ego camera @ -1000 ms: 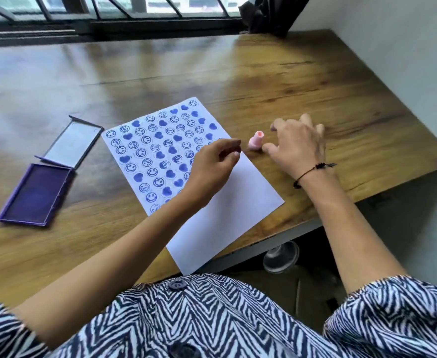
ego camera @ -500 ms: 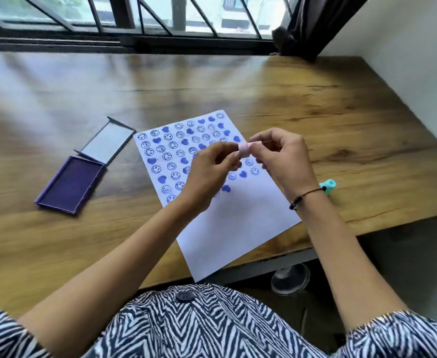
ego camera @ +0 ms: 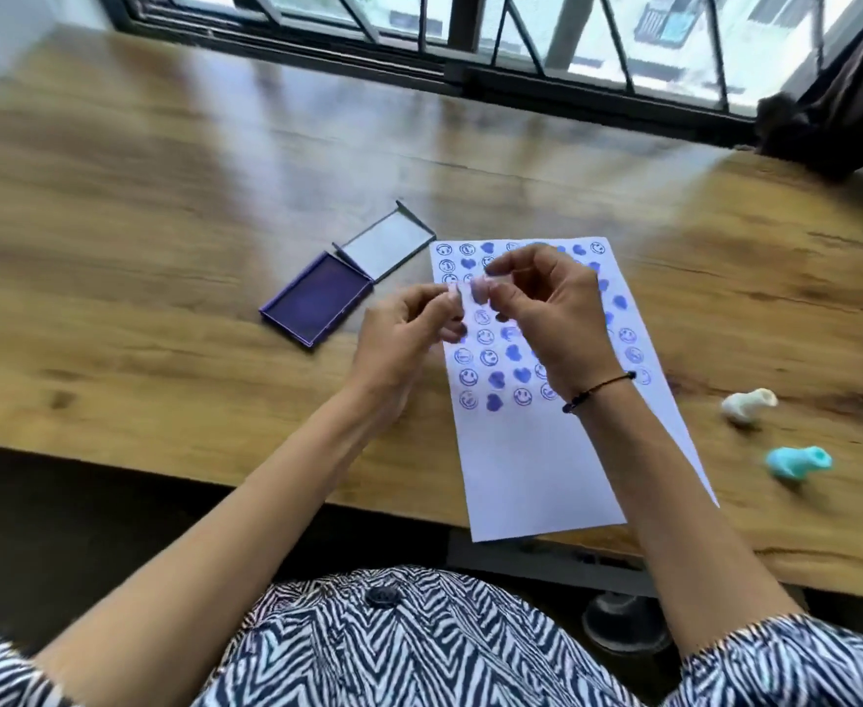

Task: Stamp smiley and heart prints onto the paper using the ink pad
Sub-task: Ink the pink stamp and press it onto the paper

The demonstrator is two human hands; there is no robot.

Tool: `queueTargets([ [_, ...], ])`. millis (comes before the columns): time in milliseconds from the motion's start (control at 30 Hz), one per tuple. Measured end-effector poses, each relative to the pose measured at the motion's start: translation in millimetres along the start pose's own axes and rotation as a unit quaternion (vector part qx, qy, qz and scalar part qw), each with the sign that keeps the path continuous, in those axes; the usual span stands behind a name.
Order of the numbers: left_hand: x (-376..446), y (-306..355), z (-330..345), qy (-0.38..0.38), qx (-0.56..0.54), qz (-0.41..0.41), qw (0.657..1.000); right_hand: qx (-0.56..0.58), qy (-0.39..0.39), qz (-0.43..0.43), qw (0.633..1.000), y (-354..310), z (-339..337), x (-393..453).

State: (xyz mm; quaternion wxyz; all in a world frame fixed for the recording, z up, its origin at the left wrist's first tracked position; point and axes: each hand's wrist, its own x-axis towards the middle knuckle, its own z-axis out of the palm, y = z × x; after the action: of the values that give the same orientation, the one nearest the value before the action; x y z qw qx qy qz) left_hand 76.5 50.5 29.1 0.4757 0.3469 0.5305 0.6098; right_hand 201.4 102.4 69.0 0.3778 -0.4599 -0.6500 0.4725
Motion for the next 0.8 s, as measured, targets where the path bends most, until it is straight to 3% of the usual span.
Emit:
queueTargets([
  [100,-10,1,-28,0.117,-0.013,0.033,0.993,-0.09,-0.038,-0.068,0.993,-10,27,16],
  [233,-26,0,-55,0.282,-0.023,0.083,0.956,-0.233,-0.142,-0.182,0.945,-24,84,37],
  [333,-33,-4,-68,0.348,-0.031,0.069,0.934,-0.294,-0.216,-0.208,0.908,-23,121,46],
  [500,-38,-13,-75,0.359,-0.014,0.045,0.932,-0.388,-0.226,-0.22,0.866,-6,145,42],
  [800,-32,-20,-77,0.373,0.025,0.042,0.926,-0.385,-0.28,-0.221,0.851,-11,145,54],
])
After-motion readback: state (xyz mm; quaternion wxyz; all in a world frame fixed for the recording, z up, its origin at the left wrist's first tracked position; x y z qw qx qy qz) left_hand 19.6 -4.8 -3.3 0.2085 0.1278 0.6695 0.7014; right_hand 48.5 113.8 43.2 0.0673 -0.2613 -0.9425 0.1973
